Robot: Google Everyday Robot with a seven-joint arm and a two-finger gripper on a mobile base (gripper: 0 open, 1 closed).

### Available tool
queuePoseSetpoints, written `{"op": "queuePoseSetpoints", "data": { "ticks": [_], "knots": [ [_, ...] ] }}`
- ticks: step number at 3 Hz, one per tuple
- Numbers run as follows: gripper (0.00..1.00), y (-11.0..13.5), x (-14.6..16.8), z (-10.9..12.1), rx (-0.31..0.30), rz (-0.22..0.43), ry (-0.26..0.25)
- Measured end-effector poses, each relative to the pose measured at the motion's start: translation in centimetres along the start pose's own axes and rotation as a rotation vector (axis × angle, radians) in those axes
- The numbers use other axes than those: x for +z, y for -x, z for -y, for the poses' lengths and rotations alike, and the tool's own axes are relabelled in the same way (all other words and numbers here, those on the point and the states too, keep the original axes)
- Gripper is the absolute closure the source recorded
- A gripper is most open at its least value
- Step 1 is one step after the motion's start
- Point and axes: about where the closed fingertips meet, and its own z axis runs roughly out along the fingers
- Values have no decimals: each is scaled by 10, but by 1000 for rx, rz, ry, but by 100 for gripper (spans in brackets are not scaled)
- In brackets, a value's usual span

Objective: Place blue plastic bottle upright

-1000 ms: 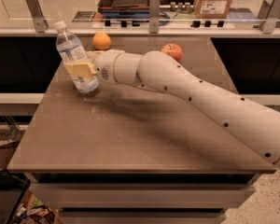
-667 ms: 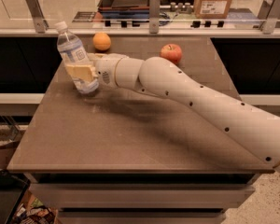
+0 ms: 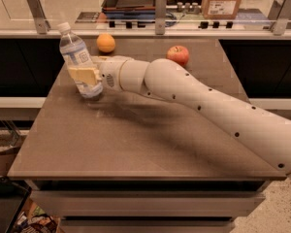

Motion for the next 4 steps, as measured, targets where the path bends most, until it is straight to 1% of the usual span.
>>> {"op": "queuePoseSetpoints", "data": {
  "ticks": [4],
  "knots": [
    [100,-2,-4,-2,3,3,-9]
  ]
}}
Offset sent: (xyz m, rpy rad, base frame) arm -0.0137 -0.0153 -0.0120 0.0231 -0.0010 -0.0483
